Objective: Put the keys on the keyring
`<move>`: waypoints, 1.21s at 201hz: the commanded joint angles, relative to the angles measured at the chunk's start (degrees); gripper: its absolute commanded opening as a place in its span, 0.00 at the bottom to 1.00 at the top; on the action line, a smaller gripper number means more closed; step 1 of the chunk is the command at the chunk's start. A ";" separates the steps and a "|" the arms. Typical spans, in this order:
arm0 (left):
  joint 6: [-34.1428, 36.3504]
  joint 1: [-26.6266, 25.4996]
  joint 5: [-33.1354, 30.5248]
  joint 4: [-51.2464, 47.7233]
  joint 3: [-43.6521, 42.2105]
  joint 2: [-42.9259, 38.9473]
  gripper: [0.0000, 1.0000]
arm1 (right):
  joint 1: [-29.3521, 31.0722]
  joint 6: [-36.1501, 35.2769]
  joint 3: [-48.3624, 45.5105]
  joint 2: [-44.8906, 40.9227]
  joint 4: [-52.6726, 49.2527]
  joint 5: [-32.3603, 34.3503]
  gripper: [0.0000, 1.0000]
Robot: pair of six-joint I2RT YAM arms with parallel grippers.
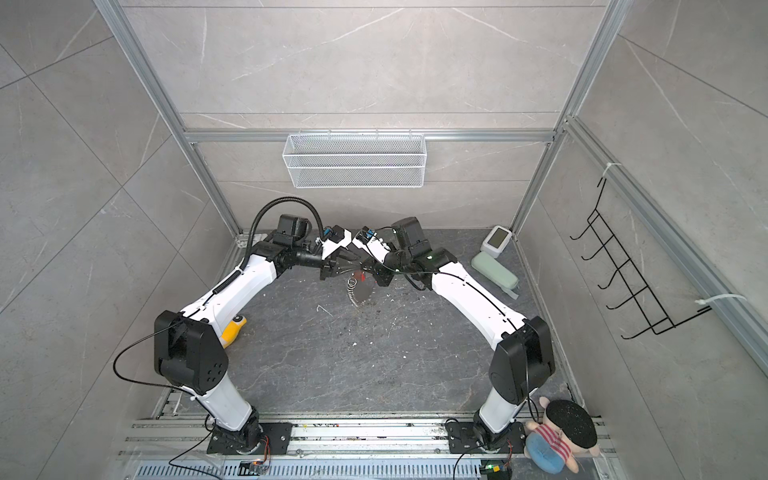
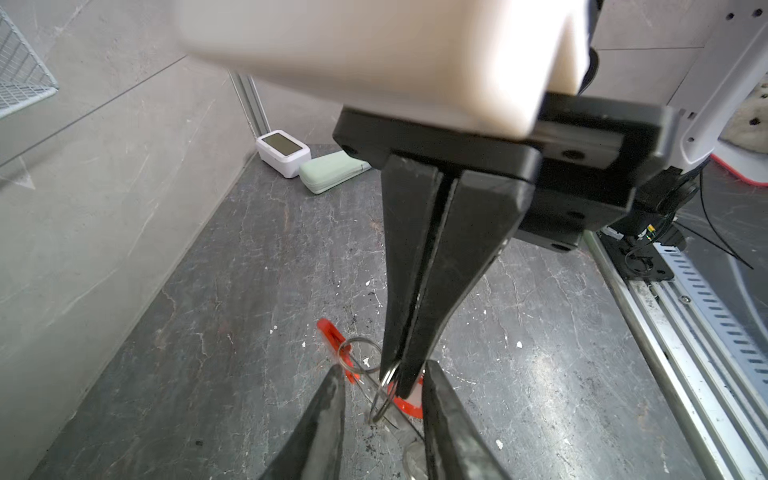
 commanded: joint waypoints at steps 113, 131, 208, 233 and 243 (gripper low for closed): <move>-0.25 -0.38 4.46 -4.91 4.93 2.78 0.00 | 0.48 1.83 3.53 -0.04 2.36 -3.68 0.00; -0.71 -0.65 4.65 -5.10 4.74 2.92 0.00 | 0.49 2.72 3.57 -0.33 2.99 -3.91 0.00; -26.39 0.34 5.85 29.72 -9.53 -3.70 0.00 | -3.18 13.36 -0.91 -5.12 7.72 -5.03 0.34; -36.82 0.50 7.92 43.73 -12.88 -3.81 0.00 | -7.51 19.94 -5.54 -7.71 14.53 -12.00 0.35; -41.51 0.58 8.42 49.96 -14.12 -3.51 0.00 | -8.88 22.48 -6.53 -7.76 16.80 -15.30 0.36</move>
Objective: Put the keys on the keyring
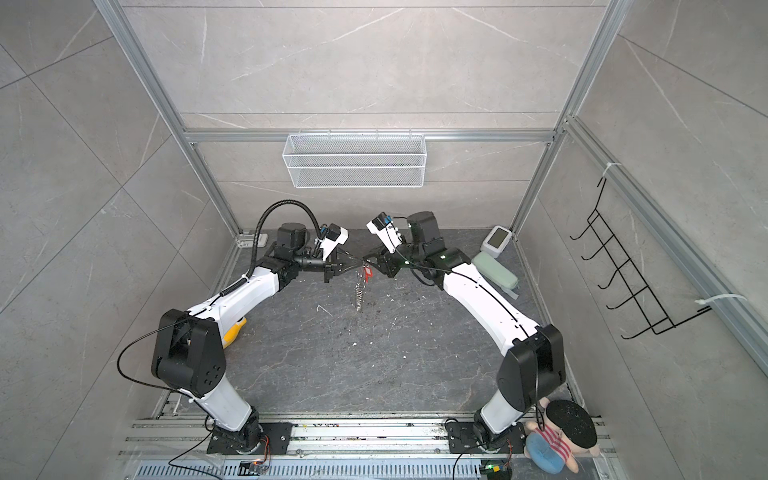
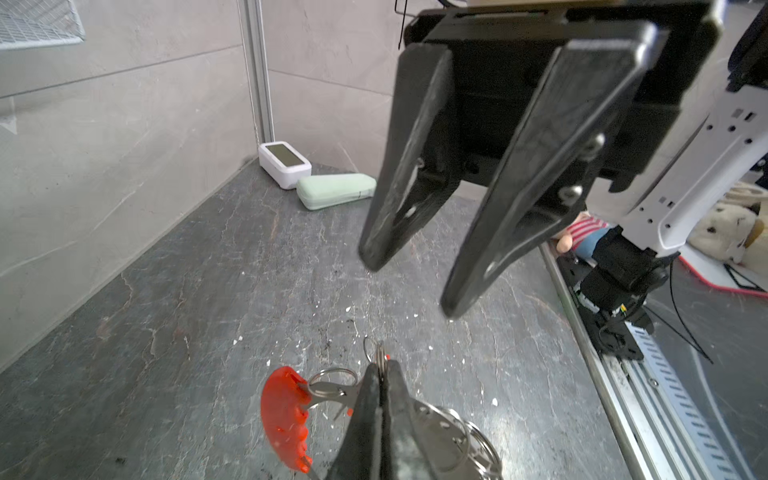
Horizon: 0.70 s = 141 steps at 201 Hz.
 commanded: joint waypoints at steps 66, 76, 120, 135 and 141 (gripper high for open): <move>-31.38 0.60 5.40 45.35 -5.20 -1.12 0.00 | -6.53 17.59 -3.04 1.80 17.57 -19.10 0.38; -32.63 0.69 5.37 46.65 -5.20 -1.13 0.00 | -6.45 19.16 -2.54 2.71 18.78 -20.25 0.38; -40.01 1.13 4.49 54.40 -4.73 -0.21 0.00 | -6.38 24.18 -2.26 5.15 24.01 -23.21 0.37; -41.54 1.22 4.44 54.83 -4.09 0.45 0.00 | -6.36 25.92 -2.55 5.39 26.19 -24.02 0.36; -42.09 1.22 4.47 54.83 -3.82 0.69 0.00 | -6.24 26.33 -2.59 5.45 26.73 -24.09 0.36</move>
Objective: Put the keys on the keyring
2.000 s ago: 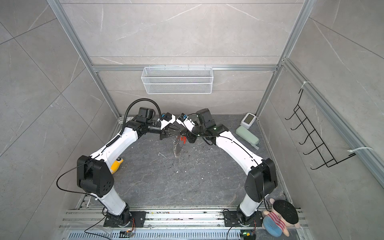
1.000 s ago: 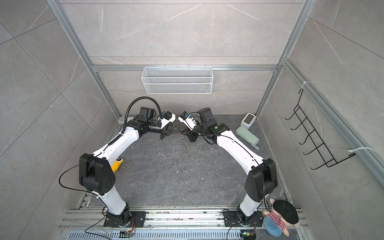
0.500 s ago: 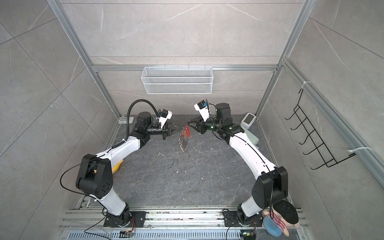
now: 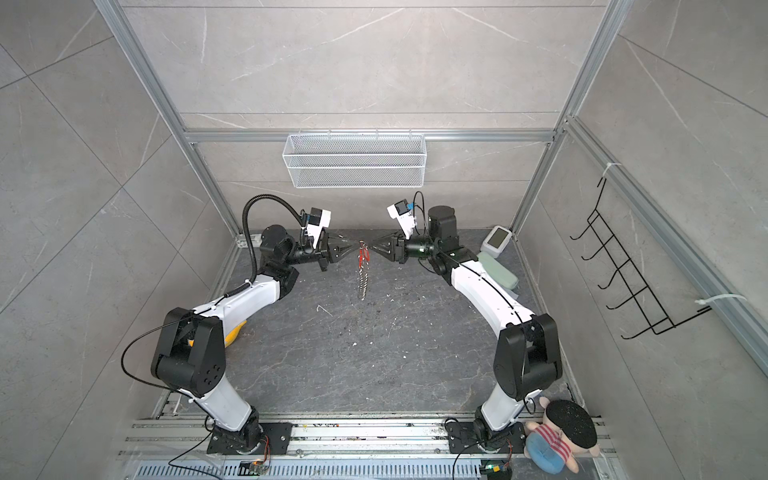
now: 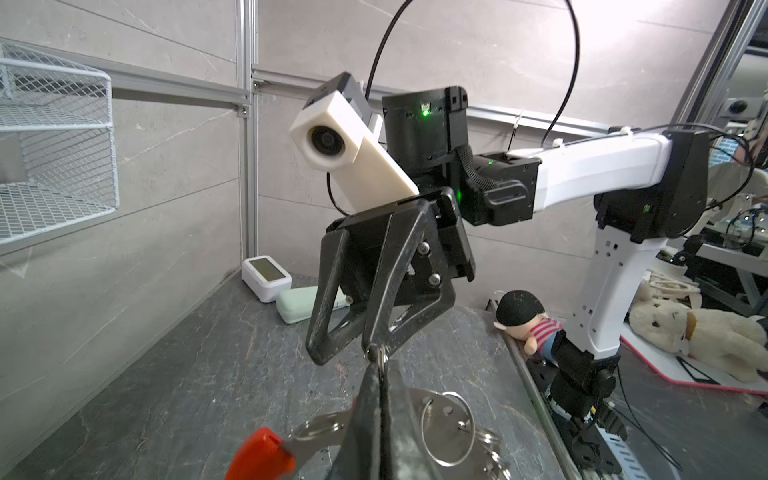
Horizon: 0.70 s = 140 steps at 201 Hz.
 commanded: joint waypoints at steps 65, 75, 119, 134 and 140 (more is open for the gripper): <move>-8.18 0.35 0.36 9.62 3.14 1.93 0.00 | 0.79 6.58 0.47 1.53 9.02 -3.72 0.33; -8.25 0.45 0.08 9.58 3.12 1.87 0.00 | 0.87 6.77 0.66 1.68 9.11 -3.83 0.29; -9.28 0.72 -1.20 11.29 3.03 1.93 0.00 | 1.29 7.21 0.07 1.84 9.54 -3.99 0.19; -10.93 0.95 -1.51 13.17 3.20 2.28 0.00 | 1.41 7.30 -0.22 1.75 9.56 -3.89 0.16; -11.53 1.14 -1.68 14.00 3.27 2.46 0.00 | 1.40 7.30 -0.26 1.70 9.55 -3.82 0.14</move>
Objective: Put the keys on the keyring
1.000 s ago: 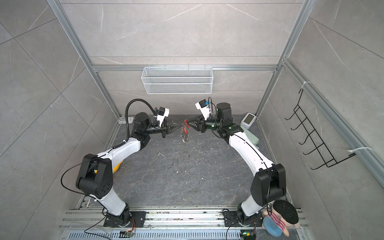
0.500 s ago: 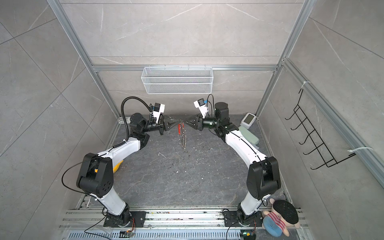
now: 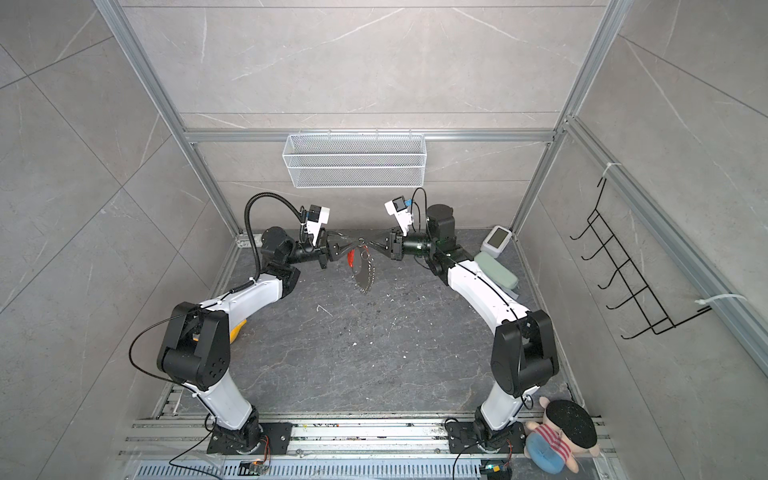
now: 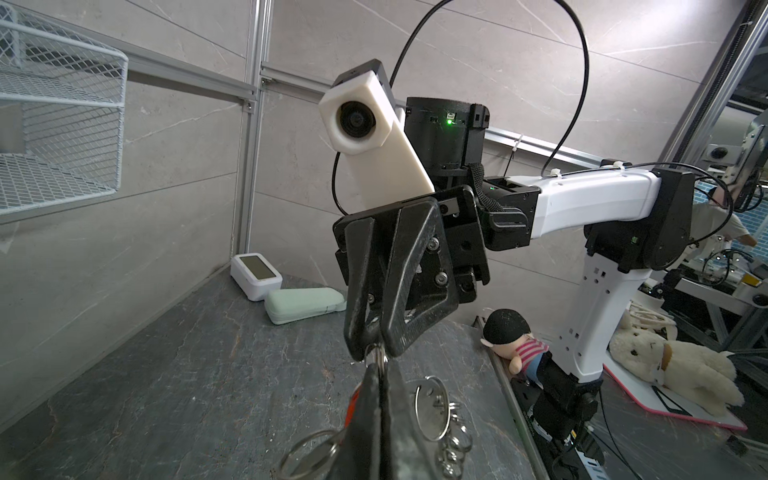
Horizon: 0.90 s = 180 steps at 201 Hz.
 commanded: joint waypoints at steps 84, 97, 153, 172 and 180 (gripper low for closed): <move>-5.68 1.27 -4.03 18.79 1.28 1.03 0.00 | 1.42 2.36 -0.83 0.32 3.70 -0.44 0.00; -6.62 1.26 -3.98 19.88 1.54 1.62 0.00 | 1.64 2.39 -0.47 0.43 3.70 -0.36 0.00; -9.23 1.70 -4.02 20.47 2.32 2.08 0.00 | 0.91 0.05 -1.12 -1.52 0.76 1.42 0.23; -10.16 1.71 -3.31 20.47 2.99 2.42 0.00 | 0.83 -0.78 -1.05 -2.21 0.01 1.42 0.33; -10.97 1.71 -2.75 20.60 3.43 2.72 0.00 | 0.82 -0.95 -0.83 -2.26 -0.15 1.34 0.36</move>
